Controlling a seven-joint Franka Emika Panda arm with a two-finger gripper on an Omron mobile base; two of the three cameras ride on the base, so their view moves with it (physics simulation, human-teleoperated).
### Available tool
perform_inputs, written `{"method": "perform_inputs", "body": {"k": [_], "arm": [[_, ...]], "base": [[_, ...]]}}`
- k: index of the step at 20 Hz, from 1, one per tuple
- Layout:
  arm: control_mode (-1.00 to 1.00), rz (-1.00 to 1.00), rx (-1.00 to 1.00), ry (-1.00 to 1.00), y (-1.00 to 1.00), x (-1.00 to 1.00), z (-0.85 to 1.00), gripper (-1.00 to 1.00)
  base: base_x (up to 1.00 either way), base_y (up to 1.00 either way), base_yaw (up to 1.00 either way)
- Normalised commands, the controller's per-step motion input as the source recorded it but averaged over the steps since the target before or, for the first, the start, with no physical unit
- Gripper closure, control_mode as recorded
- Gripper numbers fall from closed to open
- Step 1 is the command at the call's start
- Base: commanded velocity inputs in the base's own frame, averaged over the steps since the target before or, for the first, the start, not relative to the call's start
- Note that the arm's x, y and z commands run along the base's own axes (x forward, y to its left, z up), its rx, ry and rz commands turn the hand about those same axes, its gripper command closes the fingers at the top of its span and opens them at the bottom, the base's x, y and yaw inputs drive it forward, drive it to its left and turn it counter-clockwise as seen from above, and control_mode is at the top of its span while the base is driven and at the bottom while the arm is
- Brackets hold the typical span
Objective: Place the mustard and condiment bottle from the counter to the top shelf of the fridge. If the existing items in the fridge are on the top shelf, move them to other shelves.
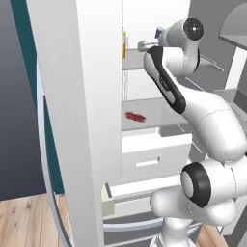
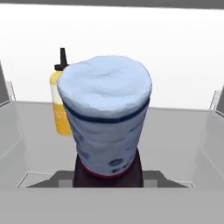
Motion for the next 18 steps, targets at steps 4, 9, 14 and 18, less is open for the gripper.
{"method": "perform_inputs", "body": {"k": [4,9,14,18], "arm": [[-1.00,0.03,0.00,0.01,0.08,0.89,-0.02,1.00],[-1.00,0.00,0.00,0.05,0.08,0.72,-0.22,1.00],[-1.00,0.00,0.00,0.08,0.01,0.39,-0.25,1.00],[-1.00,0.00,-0.01,0.00,0.01,0.22,-0.17,1.00]], "base": [[0.00,0.00,0.00],[0.00,0.00,0.00],[0.00,0.00,0.00],[0.00,0.00,0.00]]}}
